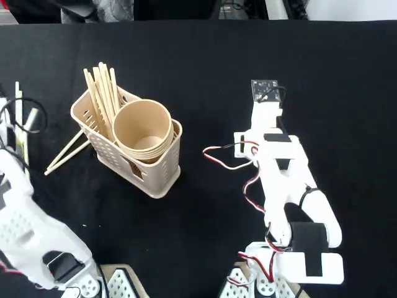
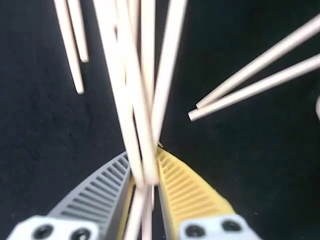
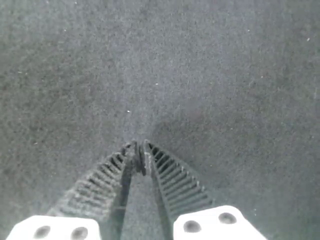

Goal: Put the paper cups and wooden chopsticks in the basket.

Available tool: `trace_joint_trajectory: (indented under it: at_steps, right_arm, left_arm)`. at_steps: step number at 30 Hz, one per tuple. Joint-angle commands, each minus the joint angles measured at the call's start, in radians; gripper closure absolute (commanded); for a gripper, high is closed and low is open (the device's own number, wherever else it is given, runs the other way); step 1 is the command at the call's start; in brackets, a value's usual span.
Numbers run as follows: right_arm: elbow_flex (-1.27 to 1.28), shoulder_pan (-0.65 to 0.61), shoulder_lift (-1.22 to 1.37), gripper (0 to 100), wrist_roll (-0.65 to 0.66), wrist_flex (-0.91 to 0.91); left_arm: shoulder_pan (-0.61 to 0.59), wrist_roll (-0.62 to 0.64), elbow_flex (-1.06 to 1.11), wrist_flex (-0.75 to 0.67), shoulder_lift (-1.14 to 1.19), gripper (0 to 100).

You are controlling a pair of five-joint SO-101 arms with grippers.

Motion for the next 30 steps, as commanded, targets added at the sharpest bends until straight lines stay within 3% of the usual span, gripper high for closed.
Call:
trace_joint_trajectory:
  at_steps: [1, 6, 13, 20, 23, 30]
  right_arm:
    - [-0.004, -0.015, -0.022, 98.5, -0.002, -0.014]
    - [-0.004, -0.015, -0.022, 98.5, -0.002, -0.012]
    - [-0.004, -0.015, -0.022, 98.5, -0.002, -0.012]
    - [-0.004, -0.015, -0.022, 98.5, -0.002, -0.012]
    - [-0.004, -0.017, -0.022, 98.5, -0.002, -0.012]
    - [-0.004, -0.017, -0.022, 98.5, -0.002, -0.012]
  left_arm:
    - [-0.013, -0.071, 0.437, -0.236, -0.250, 97]
    - [-0.012, -0.089, 0.789, -0.465, -0.407, 97]
    - [-0.013, -0.152, 0.983, -0.597, -0.511, 96]
    - [-0.062, -0.178, 0.975, -0.611, -0.520, 78]
    - [-0.068, -0.169, 0.924, -0.611, -0.520, 77]
    - [0.001, 0.014, 0.771, -0.618, -0.511, 77]
